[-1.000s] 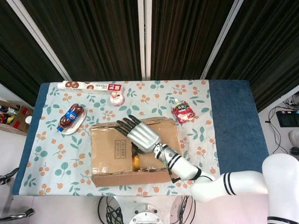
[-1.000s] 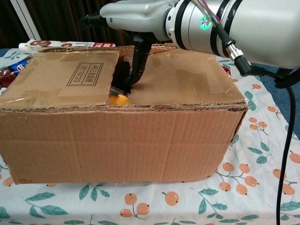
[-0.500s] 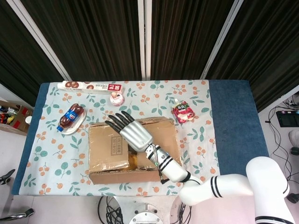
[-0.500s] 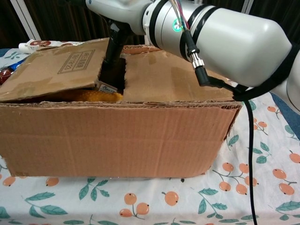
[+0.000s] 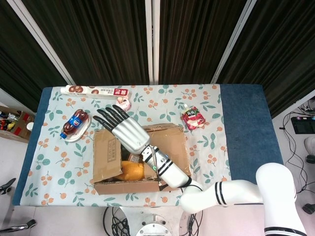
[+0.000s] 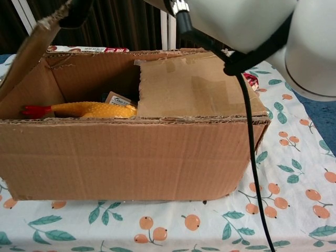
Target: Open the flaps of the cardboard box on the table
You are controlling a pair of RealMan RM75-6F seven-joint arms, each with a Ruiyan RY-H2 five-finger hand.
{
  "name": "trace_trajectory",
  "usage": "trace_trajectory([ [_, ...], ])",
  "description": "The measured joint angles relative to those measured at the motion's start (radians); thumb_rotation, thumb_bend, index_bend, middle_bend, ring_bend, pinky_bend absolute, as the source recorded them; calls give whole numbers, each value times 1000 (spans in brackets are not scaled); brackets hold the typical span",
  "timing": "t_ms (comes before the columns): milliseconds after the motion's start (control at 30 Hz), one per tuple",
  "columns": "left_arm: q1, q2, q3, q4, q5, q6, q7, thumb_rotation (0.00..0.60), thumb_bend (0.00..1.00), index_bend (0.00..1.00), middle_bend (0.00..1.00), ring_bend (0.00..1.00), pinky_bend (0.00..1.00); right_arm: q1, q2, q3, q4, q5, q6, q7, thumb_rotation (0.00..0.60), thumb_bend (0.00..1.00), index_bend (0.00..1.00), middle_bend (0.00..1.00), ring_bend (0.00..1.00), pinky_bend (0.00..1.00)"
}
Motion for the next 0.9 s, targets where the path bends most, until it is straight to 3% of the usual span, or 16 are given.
trace_trajectory([
  [500, 4, 17, -5, -5, -6, -4, -10, 443, 0, 2, 80, 69, 165, 180, -124, 99, 160, 80, -53, -44, 600, 83, 0, 0, 0, 0],
  [900, 12, 22, -8, 1, -16, -9, -20, 448, 0, 2, 80, 69, 165, 221, -150, 98, 215, 122, -70, -40, 600, 82, 0, 0, 0, 0],
])
